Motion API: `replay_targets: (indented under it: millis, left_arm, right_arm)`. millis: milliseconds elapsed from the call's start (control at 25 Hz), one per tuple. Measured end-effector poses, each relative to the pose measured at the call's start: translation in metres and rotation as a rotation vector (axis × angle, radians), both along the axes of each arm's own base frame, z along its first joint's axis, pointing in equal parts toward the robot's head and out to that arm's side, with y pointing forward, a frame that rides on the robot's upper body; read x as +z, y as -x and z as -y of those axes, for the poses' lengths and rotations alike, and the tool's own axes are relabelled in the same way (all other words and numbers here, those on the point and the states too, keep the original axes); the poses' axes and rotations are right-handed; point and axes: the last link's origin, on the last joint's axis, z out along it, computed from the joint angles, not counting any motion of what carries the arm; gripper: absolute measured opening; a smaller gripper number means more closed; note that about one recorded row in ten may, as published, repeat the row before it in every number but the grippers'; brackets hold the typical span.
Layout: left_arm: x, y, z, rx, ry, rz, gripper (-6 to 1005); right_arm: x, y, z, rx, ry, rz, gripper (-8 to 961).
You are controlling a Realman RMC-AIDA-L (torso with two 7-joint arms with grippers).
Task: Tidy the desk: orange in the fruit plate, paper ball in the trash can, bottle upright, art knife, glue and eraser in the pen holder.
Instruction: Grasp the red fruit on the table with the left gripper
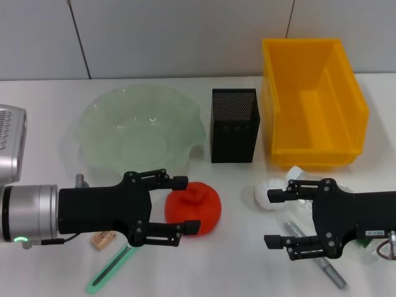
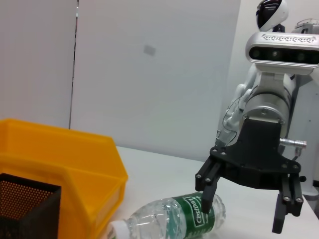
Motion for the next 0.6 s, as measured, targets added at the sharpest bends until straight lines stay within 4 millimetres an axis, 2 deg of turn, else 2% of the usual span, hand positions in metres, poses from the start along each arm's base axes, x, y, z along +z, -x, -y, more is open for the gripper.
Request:
replay_targets:
  millis: [240, 600]
  left_arm:
    - [0.0006, -0.0022, 0.0063, -0.027, 0.036, 0.012, 840]
    - [0.0003, -0.0006, 0.0044, -0.021, 0.019, 0.006, 839]
  right_arm:
    - [0.0003, -0.0004, -0.0003, -0.002, 0.001, 0.003, 771]
    - [0.0011, -0.0011, -0.001, -0.007, -0.004, 0.005, 770]
